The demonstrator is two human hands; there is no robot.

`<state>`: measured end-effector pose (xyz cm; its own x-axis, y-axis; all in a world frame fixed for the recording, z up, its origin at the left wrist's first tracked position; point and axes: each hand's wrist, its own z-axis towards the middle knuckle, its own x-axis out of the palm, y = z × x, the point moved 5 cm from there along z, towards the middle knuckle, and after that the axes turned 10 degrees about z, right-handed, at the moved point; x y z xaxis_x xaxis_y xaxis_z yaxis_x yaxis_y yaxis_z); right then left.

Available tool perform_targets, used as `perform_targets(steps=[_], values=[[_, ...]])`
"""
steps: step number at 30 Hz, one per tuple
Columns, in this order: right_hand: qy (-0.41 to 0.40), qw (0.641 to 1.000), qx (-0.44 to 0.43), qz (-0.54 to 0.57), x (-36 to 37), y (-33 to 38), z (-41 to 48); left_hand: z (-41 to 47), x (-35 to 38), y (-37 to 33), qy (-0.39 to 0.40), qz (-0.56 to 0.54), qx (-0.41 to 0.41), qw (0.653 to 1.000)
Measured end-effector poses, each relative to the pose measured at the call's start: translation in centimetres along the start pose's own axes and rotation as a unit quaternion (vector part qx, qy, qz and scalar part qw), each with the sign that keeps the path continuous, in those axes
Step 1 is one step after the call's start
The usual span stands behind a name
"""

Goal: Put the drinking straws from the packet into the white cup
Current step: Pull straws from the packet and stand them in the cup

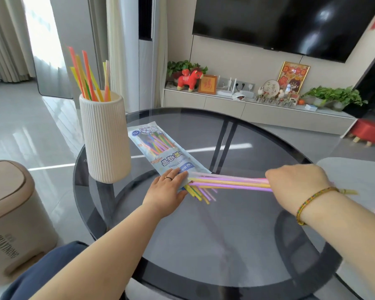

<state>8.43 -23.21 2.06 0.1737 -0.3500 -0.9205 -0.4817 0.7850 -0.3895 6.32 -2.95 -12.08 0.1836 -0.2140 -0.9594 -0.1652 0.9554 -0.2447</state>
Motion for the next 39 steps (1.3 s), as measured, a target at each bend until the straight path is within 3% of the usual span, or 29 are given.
perform_targets(steps=[4, 8, 11, 14, 17, 19, 21, 23, 24, 25, 26, 27, 29, 30, 31, 35, 39], values=[[-0.061, 0.993, -0.041, -0.097, -3.5, -0.7, -0.6, -1.4, -2.1, -0.4, -0.059, -0.163, -0.039, 0.984], [-0.102, 0.974, -0.130, -0.153, -5.3, 0.5, 0.4, -3.5, -5.3, -0.9, -0.166, -0.333, -0.091, 0.924], [-0.128, 0.960, -0.188, -0.162, -6.7, 2.3, 0.9, -4.5, -7.6, -2.5, -0.132, -0.418, -0.032, 0.898], [-0.154, 0.951, -0.216, -0.161, -8.0, 4.6, 1.5, -4.8, -8.0, -4.4, -0.022, -0.377, 0.024, 0.926], [-0.163, 0.939, -0.254, -0.167, -8.6, 6.9, 1.2, -4.9, -7.6, -4.8, 0.005, -0.320, 0.020, 0.947], [-0.267, 0.907, -0.243, -0.218, -9.5, 7.8, 0.6, -5.0, -7.3, -4.2, 0.004, -0.355, -0.004, 0.935], [-0.408, 0.864, -0.231, -0.181, -10.2, 8.1, 0.1, -5.1, -7.0, -3.4, -0.002, -0.376, -0.021, 0.926], [-0.520, 0.824, -0.216, -0.057, -10.4, 7.8, -0.5, -5.1, -7.2, -2.4, -0.025, -0.386, -0.033, 0.921], [-0.532, 0.818, -0.208, 0.063, -10.5, 7.6, -0.5, -5.1, -7.3, -2.0, -0.036, -0.398, -0.041, 0.916], [-0.519, 0.804, -0.184, 0.223, -10.3, 7.1, -0.3, -5.1, -7.4, -1.6, -0.045, -0.413, -0.048, 0.908], [-0.475, 0.768, -0.150, 0.404, -10.0, 6.6, 0.1, -4.9, -7.5, -1.2, -0.051, -0.425, -0.053, 0.902], [-0.405, 0.698, -0.113, 0.580, -9.3, 6.5, 0.7, -4.8, -7.5, -0.9, -0.056, -0.433, -0.054, 0.898], [-0.215, 0.517, -0.071, 0.825, -7.6, 8.1, 2.3, -4.7, -7.5, -0.6, -0.057, -0.444, -0.050, 0.893], [-0.128, 0.448, -0.077, 0.882, -7.1, 9.4, 2.9, -4.8, -7.6, -0.5, -0.056, -0.447, -0.046, 0.892], [-0.069, 0.416, -0.093, 0.902, -7.0, 10.7, 3.3, -4.9, -7.6, -0.5, -0.053, -0.447, -0.042, 0.892], [-0.042, 0.471, -0.100, 0.875, -6.3, 13.5, 4.3, -5.1, -7.3, 0.0, -0.045, -0.442, -0.035, 0.895], [-0.061, 0.466, -0.095, 0.878, -6.1, 14.6, 5.3, -4.6, -6.9, 0.8, -0.055, -0.449, -0.036, 0.891]])
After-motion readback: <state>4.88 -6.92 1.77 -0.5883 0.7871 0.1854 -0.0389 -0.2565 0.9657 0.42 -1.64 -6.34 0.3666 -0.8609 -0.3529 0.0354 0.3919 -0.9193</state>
